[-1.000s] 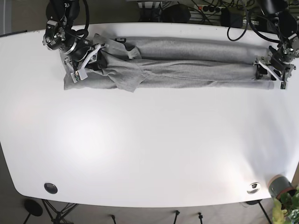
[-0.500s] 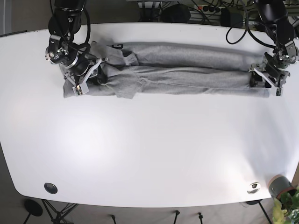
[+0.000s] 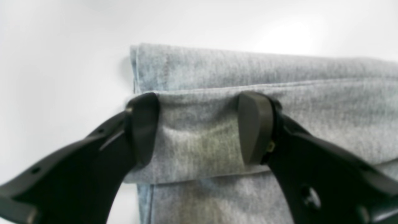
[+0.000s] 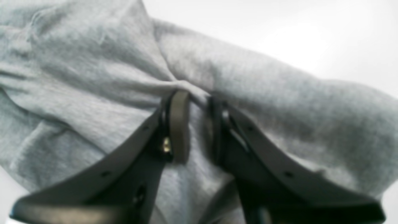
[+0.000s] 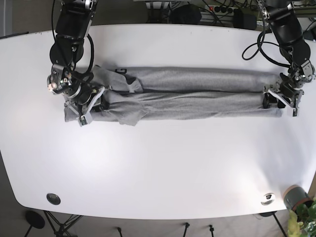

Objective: Fold the T-shirt properly

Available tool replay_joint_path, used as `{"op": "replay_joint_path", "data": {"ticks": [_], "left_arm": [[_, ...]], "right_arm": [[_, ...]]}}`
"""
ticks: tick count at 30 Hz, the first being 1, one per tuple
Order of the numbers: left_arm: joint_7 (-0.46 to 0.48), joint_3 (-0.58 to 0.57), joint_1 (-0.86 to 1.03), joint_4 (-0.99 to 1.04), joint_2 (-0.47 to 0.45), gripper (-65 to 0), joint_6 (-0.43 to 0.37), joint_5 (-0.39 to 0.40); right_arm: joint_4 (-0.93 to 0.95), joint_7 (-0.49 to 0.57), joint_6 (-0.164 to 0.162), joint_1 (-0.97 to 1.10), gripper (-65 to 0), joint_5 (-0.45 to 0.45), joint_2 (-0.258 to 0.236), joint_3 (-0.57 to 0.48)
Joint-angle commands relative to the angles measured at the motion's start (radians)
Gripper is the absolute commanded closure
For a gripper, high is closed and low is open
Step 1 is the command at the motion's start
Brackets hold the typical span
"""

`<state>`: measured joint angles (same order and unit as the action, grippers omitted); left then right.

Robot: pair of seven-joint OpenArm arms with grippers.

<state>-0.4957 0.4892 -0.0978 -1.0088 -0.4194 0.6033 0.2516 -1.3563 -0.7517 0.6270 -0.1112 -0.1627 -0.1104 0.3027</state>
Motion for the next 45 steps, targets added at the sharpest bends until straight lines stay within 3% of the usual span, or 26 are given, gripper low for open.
{"op": "replay_joint_path", "data": {"ticks": [1, 9, 13, 21, 31, 37, 45], "left_arm": [[-0.042, -0.001, -0.038, 0.023, -0.009, -37.2, -0.015, -0.042], [-0.048, -0.001, -0.104, 0.06, -0.009, -37.5, -0.015, -0.038], [-0.048, 0.006, -0.107, 0.017, -0.009, -37.6, -0.015, -0.036], [-0.094, 0.049, -0.107, -0.112, -0.002, -37.6, -0.015, -0.028], [-0.228, 0.121, -0.087, -0.198, 0.004, -38.5, -0.013, 0.16], [-0.238, 0.196, -0.055, -0.195, -0.012, -52.5, -0.013, 0.265], [-0.24, 0.208, -0.033, -0.157, -0.014, -53.3, -0.015, 0.306]], "right_arm": [[0.068, 0.031, -0.016, -0.061, -12.4, 0.021, -0.025, 0.005], [0.197, 0.059, -0.011, -0.184, -12.4, 0.019, -0.045, 0.005], [0.123, 0.054, -0.009, -0.187, -12.4, 0.016, -0.041, 0.005], [-0.084, -0.067, -0.009, -0.176, -12.8, 0.015, -0.036, 0.006], [-0.335, -0.182, -0.009, -0.038, -13.0, 0.015, 0.008, 0.01], [-0.335, -0.18, -0.009, 0.026, -13.0, 0.015, 0.033, 0.01], [-0.306, -0.148, -0.009, 0.066, -13.0, 0.015, 0.053, 0.006]]}}
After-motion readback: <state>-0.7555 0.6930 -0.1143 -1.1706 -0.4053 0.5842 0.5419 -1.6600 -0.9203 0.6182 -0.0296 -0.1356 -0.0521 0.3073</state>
